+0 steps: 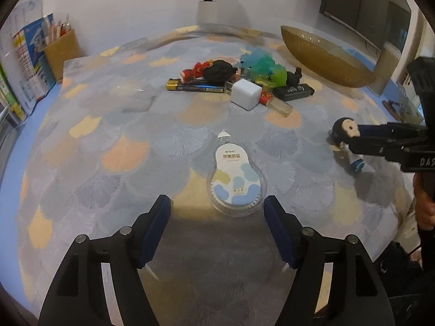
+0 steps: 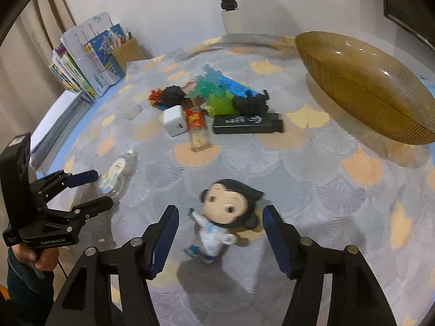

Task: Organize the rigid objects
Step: 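Grasp the monkey figurine with the right tool while the left tool grasps the white tape dispenser, then carry both items over the amber bowl and open both tools to drop them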

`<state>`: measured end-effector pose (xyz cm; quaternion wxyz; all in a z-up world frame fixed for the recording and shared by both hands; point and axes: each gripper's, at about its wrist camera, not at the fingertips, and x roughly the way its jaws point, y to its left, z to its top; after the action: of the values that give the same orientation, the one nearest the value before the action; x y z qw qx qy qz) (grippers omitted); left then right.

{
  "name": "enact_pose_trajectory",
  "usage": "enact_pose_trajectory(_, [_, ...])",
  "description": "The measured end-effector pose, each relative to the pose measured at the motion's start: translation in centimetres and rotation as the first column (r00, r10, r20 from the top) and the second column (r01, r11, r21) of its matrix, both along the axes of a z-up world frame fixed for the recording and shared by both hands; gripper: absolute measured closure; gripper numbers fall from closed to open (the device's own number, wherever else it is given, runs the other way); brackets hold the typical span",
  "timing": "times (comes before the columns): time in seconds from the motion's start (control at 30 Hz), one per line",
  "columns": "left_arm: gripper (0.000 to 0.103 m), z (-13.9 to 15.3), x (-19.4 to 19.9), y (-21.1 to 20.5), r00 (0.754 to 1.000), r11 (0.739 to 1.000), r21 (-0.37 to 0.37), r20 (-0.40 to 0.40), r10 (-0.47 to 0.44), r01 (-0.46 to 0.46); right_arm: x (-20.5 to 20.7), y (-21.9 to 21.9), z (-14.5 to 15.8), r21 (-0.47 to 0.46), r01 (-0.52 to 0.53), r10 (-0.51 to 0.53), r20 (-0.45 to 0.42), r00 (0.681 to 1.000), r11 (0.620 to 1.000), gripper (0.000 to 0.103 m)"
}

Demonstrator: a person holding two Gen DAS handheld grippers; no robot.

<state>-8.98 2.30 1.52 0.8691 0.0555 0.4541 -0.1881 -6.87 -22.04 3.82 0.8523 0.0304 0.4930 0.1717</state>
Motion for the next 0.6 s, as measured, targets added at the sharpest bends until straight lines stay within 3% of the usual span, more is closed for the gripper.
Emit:
enact_pose_trajectory(0.13, [0.034,-0.2,0.7,-1.0,1.000,1.000,-0.025,-0.013,0.007,-0.007,-0.2,0.2,-0.6,0.017,0.042,-0.041,-0.028,0.999,0.999,0.040])
enact_pose_trajectory(0.23, [0.035,-0.7,1.0,-2.7,1.000,0.999,0.026,0.015,0.025,-0.025,-0.9,-0.2,-1.3,0.056,0.096,-0.094,-0.034,0.995,0.994,0.039])
enact_pose_trajectory(0.27, [0.040,-0.8,1.1,-3.2,0.999,0.999,0.034,0.022,0.024,-0.024,-1.2,-0.3,-1.2,0.061,0.109,-0.107,-0.035,0.994,0.992,0.039])
enact_pose_trajectory(0.3, [0.055,-0.8,1.1,-3.5,0.999,0.999,0.044,0.036,0.027,-0.028,-1.4,-0.3,-1.2,0.067,0.120,-0.118,-0.028,0.993,0.991,0.039])
enact_pose_trajectory(0.33, [0.057,-0.7,1.1,-3.7,0.999,0.998,0.051,0.044,0.030,-0.032,-1.6,-0.4,-1.2,0.070,0.135,-0.134,-0.022,0.991,0.988,0.040])
enact_pose_trajectory(0.4, [0.057,-0.6,1.1,-4.0,0.999,0.998,0.046,0.044,0.030,-0.032,-1.7,-0.3,-1.1,0.052,0.165,-0.166,0.006,0.986,0.985,0.054])
enact_pose_trajectory(0.47, [0.057,0.0,0.9,-4.2,0.997,0.998,0.047,0.062,0.035,-0.037,-1.3,0.3,-1.3,0.030,0.139,-0.140,0.028,0.990,0.990,0.083])
enact_pose_trajectory(0.6, [0.057,3.2,0.3,-4.8,0.990,1.000,-0.008,0.142,0.012,-0.011,-1.1,-0.2,-0.4,0.074,0.098,-0.103,0.059,0.993,0.992,0.085])
